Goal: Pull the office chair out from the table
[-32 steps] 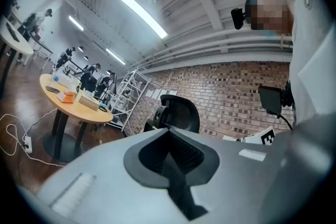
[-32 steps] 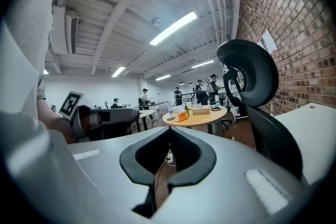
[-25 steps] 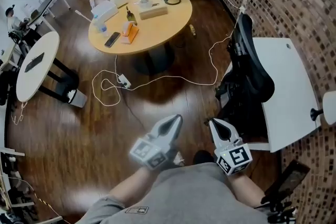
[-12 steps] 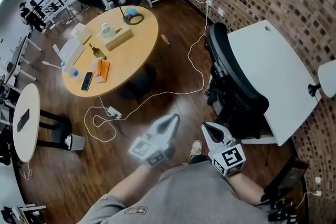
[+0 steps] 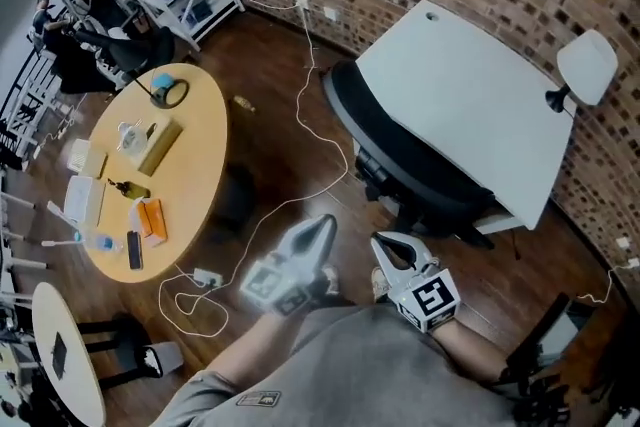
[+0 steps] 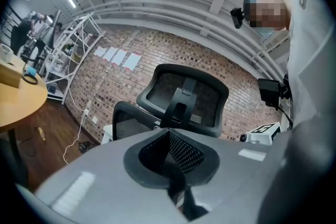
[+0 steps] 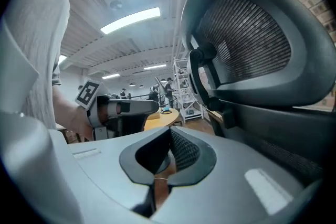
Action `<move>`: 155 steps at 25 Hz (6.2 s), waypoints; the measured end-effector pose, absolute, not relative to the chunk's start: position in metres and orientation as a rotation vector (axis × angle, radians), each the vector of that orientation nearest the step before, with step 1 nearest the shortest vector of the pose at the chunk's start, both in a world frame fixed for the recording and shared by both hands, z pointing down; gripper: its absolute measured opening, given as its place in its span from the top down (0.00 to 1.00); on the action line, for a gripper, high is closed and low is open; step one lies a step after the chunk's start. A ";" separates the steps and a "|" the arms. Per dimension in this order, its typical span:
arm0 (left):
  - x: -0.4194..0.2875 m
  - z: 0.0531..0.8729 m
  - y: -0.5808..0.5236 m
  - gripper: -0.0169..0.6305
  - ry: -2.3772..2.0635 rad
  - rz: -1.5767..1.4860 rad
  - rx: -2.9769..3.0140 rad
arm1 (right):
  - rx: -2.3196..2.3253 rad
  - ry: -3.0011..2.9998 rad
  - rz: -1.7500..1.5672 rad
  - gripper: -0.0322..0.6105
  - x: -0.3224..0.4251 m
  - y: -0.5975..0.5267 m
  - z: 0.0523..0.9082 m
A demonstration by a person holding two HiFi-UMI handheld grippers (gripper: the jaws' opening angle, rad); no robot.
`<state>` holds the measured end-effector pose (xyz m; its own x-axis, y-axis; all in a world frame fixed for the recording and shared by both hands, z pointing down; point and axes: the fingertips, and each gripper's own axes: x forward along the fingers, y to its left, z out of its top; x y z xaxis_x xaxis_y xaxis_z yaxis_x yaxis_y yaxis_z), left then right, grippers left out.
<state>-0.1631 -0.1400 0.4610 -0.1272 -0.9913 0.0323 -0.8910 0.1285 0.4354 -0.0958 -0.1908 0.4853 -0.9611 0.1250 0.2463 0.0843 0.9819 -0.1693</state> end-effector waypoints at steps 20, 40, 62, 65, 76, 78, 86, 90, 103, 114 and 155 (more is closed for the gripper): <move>-0.247 0.502 -0.206 0.97 -1.714 -0.173 2.223 | 0.486 -2.792 0.252 0.95 -0.115 -0.217 0.508; -0.336 0.596 -0.306 0.64 -1.574 0.704 2.416 | 0.890 -2.403 0.143 0.72 0.022 -0.307 0.609; -0.377 0.551 -0.357 0.40 -1.393 1.506 2.689 | 0.805 -2.093 -0.380 0.42 0.057 -0.371 0.550; -0.354 0.538 -0.358 0.40 -1.231 1.542 2.817 | 0.708 -2.067 -0.472 0.42 0.039 -0.365 0.538; -0.284 0.507 -0.355 0.45 -1.000 1.551 3.023 | 0.543 -2.023 -0.532 0.53 -0.015 -0.350 0.514; -0.283 0.507 -0.354 0.46 -1.011 1.551 3.017 | 0.533 -2.003 -0.513 0.54 -0.013 -0.351 0.516; -0.276 0.509 -0.343 0.54 -0.928 1.622 3.030 | 0.433 -1.952 -0.505 0.61 0.000 -0.351 0.524; -0.272 0.510 -0.335 0.58 -0.897 1.642 3.047 | 0.407 -1.939 -0.536 0.64 0.005 -0.349 0.526; -0.254 0.508 -0.296 0.65 -0.817 1.637 3.121 | 0.365 -1.915 -0.590 0.69 0.026 -0.327 0.531; -0.248 0.510 -0.264 0.67 -0.830 1.643 3.118 | 0.341 -1.905 -0.617 0.72 0.033 -0.298 0.534; -0.226 0.500 -0.092 0.71 -0.781 1.560 3.199 | 0.286 -1.894 -0.676 0.76 0.054 -0.149 0.535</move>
